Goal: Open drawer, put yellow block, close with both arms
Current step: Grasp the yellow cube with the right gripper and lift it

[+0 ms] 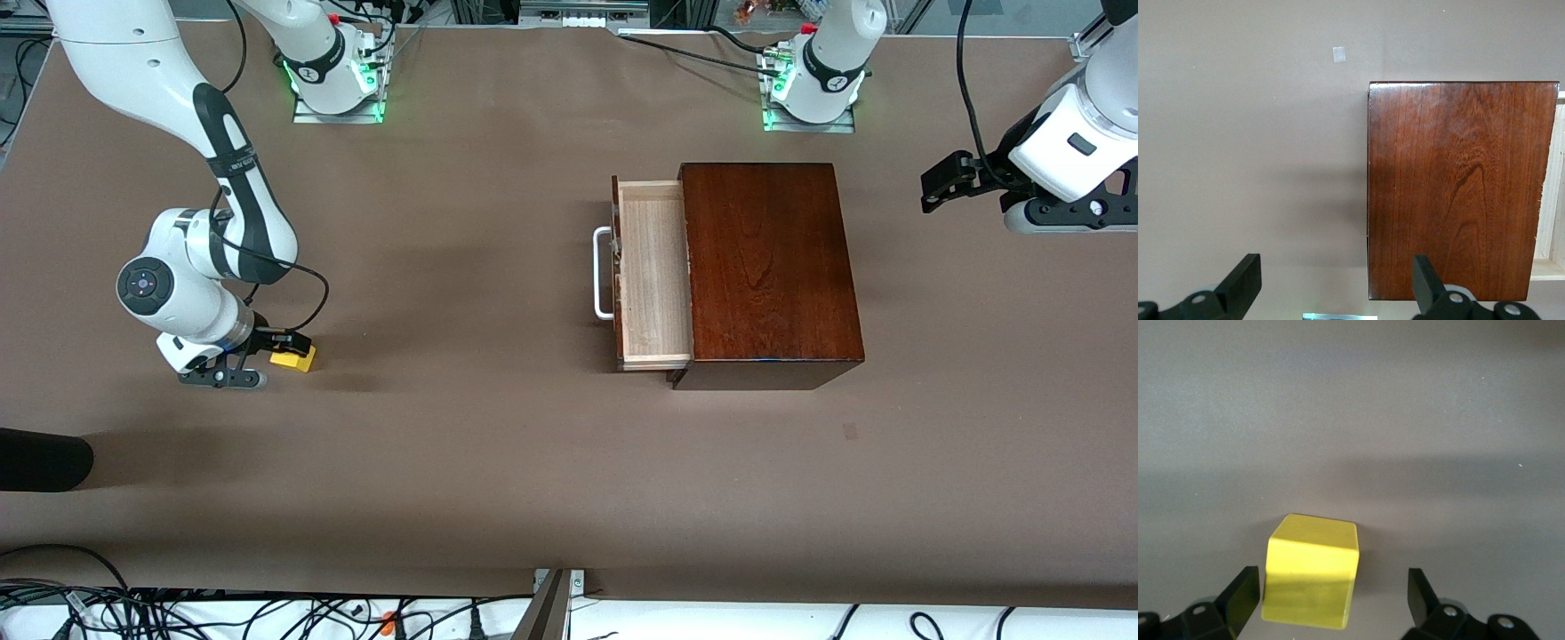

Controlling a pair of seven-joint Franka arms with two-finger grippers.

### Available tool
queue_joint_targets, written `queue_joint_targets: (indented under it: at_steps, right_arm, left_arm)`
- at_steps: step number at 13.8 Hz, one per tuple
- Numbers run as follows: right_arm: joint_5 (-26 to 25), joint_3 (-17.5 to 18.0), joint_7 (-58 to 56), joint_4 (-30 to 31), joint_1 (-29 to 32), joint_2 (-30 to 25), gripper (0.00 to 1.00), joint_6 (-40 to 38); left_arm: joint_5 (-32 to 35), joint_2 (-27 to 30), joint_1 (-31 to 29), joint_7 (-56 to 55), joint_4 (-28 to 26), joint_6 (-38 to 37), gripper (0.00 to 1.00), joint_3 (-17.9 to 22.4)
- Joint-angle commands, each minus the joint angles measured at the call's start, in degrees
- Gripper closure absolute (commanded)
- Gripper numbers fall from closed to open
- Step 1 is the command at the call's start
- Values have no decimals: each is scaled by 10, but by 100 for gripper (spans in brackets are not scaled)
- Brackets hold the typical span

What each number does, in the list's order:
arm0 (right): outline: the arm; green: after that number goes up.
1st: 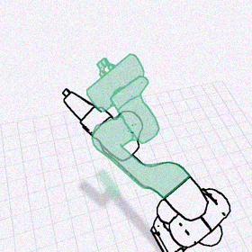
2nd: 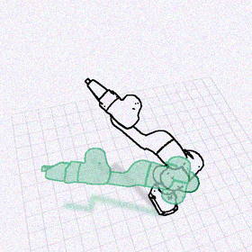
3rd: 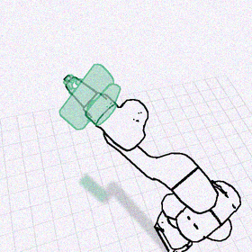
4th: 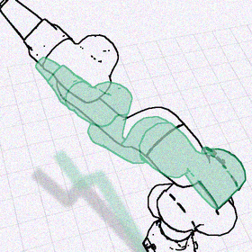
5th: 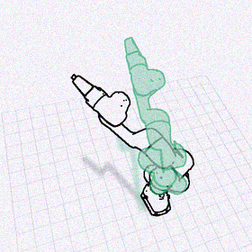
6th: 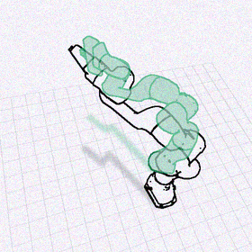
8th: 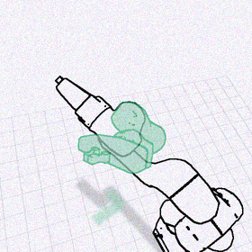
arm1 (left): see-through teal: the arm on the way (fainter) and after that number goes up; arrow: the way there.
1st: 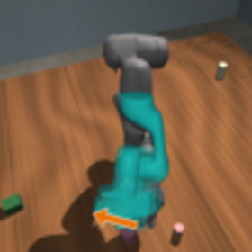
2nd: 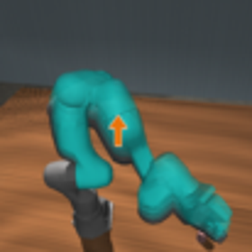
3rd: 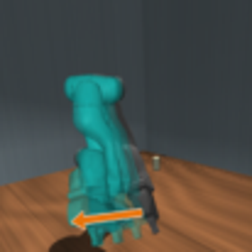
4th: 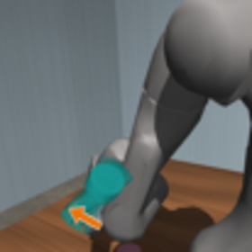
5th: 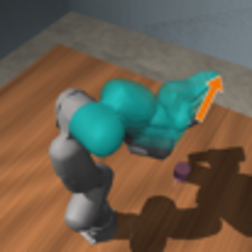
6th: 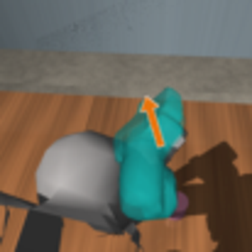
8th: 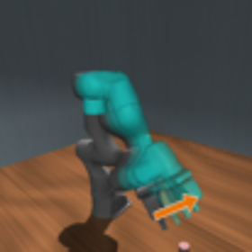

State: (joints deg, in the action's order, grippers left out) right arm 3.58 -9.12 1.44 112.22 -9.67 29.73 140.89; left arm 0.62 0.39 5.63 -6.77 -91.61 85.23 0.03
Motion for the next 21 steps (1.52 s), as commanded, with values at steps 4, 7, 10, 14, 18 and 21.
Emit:
queue_joint_targets:
  at_steps: [4, 7, 10, 14, 18, 21]
  right_arm:
    - [8, 5, 2, -9, 3, 20, 26, 20]
    - [8, 5, -4, -23, 3, 19, 71, 14]
    - [5, 9, -13, -30, -12, 9, 73, 9]
    - [-3, 56, -20, -74, -45, -33, 73, -74]
    - [-2, 121, -19, -205, -103, -42, 73, -242]
    - [-3, 137, -16, -292, -186, -42, 73, -314]
  left_arm:
    - [-4, 12, 3, 9, -8, -5, 0, 2]
    - [-4, 12, 3, 13, -8, -5, 0, 3]
    - [-4, 12, 3, 15, -8, -5, 0, 5]
    - [-4, 12, 3, 16, -8, -5, 0, 6]
    - [-4, 12, 3, 17, -8, -6, 0, 6]
    - [-4, 12, 3, 17, -8, -6, 0, 6]
